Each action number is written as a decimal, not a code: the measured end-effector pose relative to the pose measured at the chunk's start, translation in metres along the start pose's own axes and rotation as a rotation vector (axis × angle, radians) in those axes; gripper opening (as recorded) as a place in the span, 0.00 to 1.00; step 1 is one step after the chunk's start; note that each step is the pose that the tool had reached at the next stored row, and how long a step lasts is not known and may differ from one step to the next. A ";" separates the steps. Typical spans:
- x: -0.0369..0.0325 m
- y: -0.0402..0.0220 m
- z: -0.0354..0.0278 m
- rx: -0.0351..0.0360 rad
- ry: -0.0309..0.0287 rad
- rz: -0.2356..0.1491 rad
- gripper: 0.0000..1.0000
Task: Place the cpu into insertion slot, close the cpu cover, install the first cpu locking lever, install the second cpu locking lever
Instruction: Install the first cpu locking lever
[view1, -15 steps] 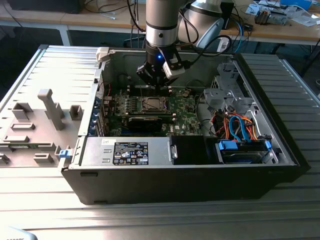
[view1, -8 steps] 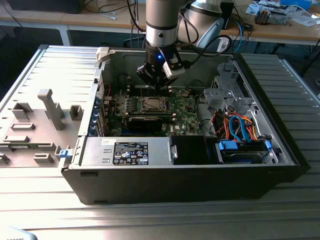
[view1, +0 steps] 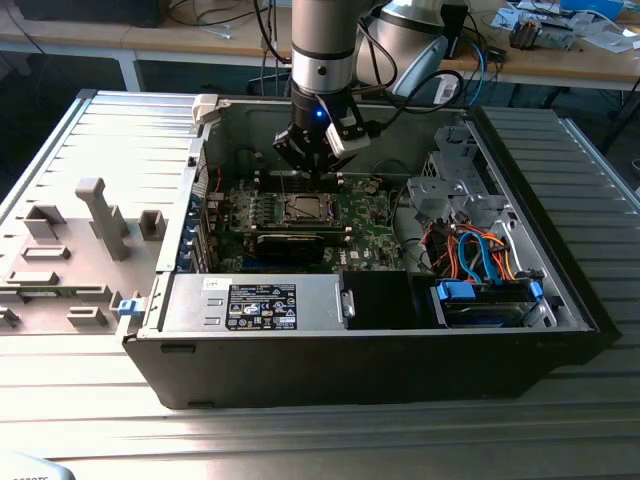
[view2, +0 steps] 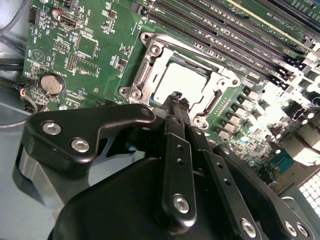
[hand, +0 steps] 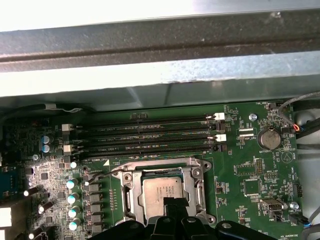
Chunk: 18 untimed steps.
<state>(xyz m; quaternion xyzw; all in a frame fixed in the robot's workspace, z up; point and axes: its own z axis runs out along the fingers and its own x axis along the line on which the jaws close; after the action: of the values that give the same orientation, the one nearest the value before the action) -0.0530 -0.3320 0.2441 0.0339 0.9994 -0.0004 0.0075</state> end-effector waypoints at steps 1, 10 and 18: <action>0.0000 0.0000 0.0000 0.0000 0.0000 -0.001 0.11; 0.0000 0.0000 0.0000 0.0000 0.0000 -0.005 0.11; 0.0000 0.0000 0.0000 -0.0001 0.0000 -0.008 0.11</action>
<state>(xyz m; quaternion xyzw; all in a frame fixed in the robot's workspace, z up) -0.0530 -0.3320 0.2440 0.0300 0.9995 -0.0004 0.0075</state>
